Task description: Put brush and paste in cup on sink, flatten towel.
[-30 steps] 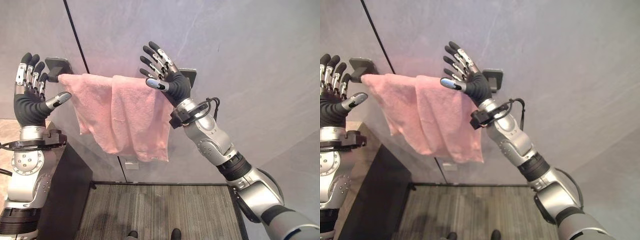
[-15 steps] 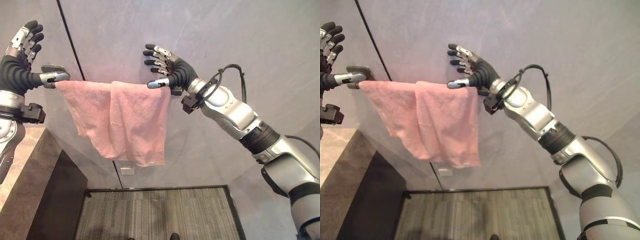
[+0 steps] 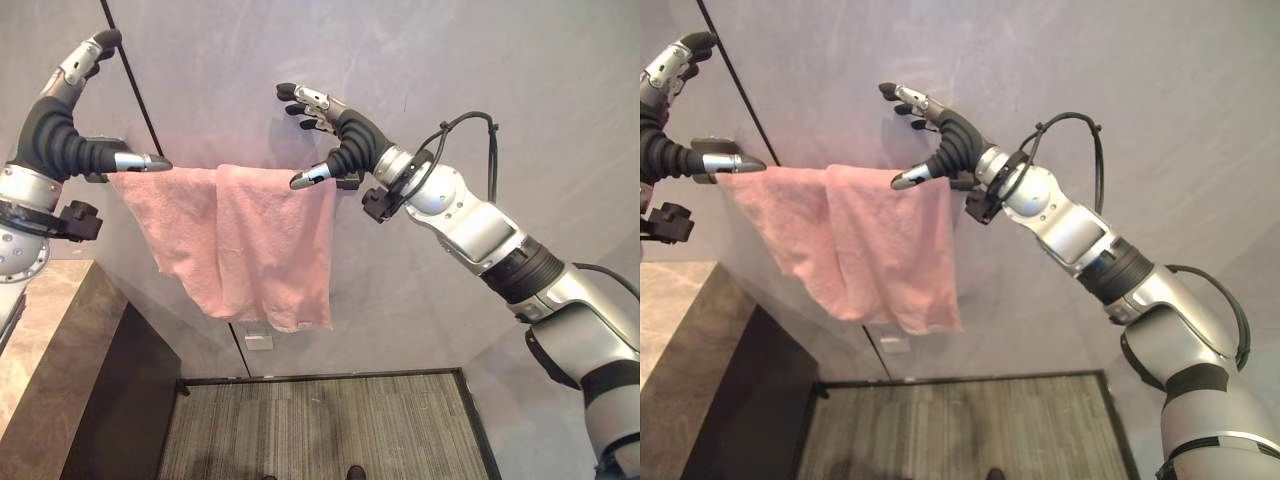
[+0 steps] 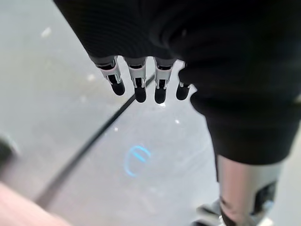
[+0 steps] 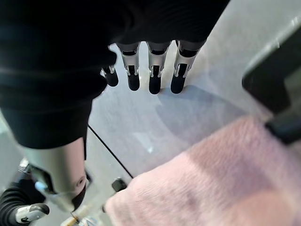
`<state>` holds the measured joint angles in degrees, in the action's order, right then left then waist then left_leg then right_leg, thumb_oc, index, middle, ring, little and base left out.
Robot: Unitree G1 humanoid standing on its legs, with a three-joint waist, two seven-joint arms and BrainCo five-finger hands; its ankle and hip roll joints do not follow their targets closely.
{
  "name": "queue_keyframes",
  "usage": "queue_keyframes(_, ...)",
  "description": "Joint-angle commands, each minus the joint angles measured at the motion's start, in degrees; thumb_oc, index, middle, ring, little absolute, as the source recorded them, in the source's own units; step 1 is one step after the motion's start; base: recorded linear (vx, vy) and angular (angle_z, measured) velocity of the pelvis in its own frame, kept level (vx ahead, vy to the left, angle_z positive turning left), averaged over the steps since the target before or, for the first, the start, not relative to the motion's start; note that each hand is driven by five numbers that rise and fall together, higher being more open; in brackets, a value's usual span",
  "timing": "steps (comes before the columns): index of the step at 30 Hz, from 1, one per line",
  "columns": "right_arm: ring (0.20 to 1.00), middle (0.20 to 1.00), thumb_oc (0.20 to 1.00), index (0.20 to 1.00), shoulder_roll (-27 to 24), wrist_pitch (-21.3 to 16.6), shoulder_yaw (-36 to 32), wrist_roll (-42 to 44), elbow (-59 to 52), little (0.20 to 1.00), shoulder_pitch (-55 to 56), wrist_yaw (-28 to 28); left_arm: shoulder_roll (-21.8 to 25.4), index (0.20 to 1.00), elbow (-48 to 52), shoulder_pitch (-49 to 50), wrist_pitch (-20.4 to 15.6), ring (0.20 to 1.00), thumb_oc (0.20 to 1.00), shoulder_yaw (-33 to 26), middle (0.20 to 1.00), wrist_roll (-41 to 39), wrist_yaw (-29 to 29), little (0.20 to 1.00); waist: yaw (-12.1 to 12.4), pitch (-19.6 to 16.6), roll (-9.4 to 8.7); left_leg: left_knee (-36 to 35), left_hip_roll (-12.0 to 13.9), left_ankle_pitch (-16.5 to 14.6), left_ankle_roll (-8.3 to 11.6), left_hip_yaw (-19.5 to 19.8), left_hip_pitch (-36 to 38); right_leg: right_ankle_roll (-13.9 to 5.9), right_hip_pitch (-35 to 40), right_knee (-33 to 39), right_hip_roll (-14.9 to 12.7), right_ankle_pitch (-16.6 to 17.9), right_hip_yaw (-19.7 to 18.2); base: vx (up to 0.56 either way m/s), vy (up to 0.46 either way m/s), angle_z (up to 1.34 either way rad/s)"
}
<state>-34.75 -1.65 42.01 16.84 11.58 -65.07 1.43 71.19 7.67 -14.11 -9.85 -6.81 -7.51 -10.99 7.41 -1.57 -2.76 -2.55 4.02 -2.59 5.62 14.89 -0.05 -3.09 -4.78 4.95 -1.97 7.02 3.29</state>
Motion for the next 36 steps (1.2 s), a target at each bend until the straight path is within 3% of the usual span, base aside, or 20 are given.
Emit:
queue_keyframes(1,1.0,1.0,1.0,1.0,-0.59,-3.49,0.79,-3.97,-0.65,1.0,-5.47,-1.69,2.73,1.0,-0.17,2.18,-1.0,1.0,1.0,-3.84,1.0,7.95,-4.89,1.0,0.33,-3.48,-0.84,-2.45,-1.29,1.0,-3.69,-1.75,-1.93,-4.63,1.92,0.05,-6.37,-4.85,2.88,0.0,0.0,0.0)
queue_keyframes(3,1.0,1.0,1.0,1.0,-0.68,-3.67,0.61,-7.06,-1.21,1.0,-5.37,-1.84,0.77,1.0,0.5,6.14,-0.33,1.0,1.0,-6.72,1.0,13.26,-6.42,1.0,0.5,-3.26,-0.97,-2.45,-1.21,0.95,-3.69,-1.74,-1.93,-4.58,1.88,0.05,-6.29,-4.9,2.85,0.0,0.0,0.0)
queue_keyframes(6,1.0,1.0,1.0,1.0,-0.89,-3.51,0.72,-6.76,-1.94,1.0,-4.81,-0.67,-0.89,1.0,0.91,10.6,-1.22,1.0,1.0,-9.41,1.0,11.25,-5.1,1.0,0.42,-3.04,-0.92,-2.45,-1.21,0.99,-3.73,-1.78,-2.0,-4.58,1.73,0.05,-6.3,-4.92,2.82,0.0,0.0,0.0)
queue_keyframes(9,1.0,1.0,1.0,1.0,-1.37,-3.65,1.49,-6.07,-2.34,1.0,-4.61,0.67,-0.3,1.0,1.23,12.73,-1.55,1.0,1.0,-10.7,1.0,9.37,-3.74,1.0,0.51,-2.92,-0.92,-2.45,-1.29,0.98,-3.77,-1.91,-2.1,-4.58,1.61,0.05,-6.32,-4.8,2.87,0.0,0.0,0.0)
queue_keyframes(11,1.0,1.0,1.0,1.0,-3.38,-4.02,3.41,-5.63,-2.88,1.0,-5.39,2.34,3.05,1.0,1.56,14.19,-2.52,1.0,1.0,-11.29,1.0,6.55,-1.26,1.0,0.72,-2.87,-0.95,-2.45,-1.24,1.0,-3.72,-1.88,-2.12,-4.64,1.63,0.05,-6.34,-4.76,2.98,0.0,0.0,0.0)
queue_keyframes(16,1.0,1.0,1.0,1.0,-7.02,-4.77,6.13,-6.46,-5.34,1.0,-6.69,3.95,7.53,1.0,1.01,15.72,-3.29,1.0,1.0,-10.96,1.0,3.24,2.11,1.0,0.5,-2.73,-1.1,-2.45,-1.22,0.95,-3.6,-1.86,-1.99,-4.77,1.74,0.05,-6.3,-4.78,3.0,0.0,0.0,0.0)
queue_keyframes(20,1.0,1.0,1.0,1.0,-8.26,-5.52,7.77,-9.59,-6.16,1.0,-7.46,4.24,8.53,1.0,1.09,15.24,-3.38,1.0,1.0,-10.1,1.0,2.98,2.67,1.0,0.22,-2.58,-1.19,-2.45,-1.08,0.93,-3.56,-1.87,-2.01,-4.81,1.81,0.05,-6.29,-4.81,3.17,0.0,0.0,0.0)
queue_keyframes(36,1.0,1.0,1.0,1.0,-6.83,-5.37,11.85,-11.8,-6.59,1.0,-8.19,7.22,10.93,1.0,0.99,12.25,-3.41,1.0,1.0,-4.74,1.0,-0.38,6.3,1.0,-0.05,-2.24,-0.99,-2.45,-1.12,0.75,-3.73,-2.34,-2.03,-5.1,1.3,0.05,-6.39,-4.73,2.61,0.0,0.0,-0.01)
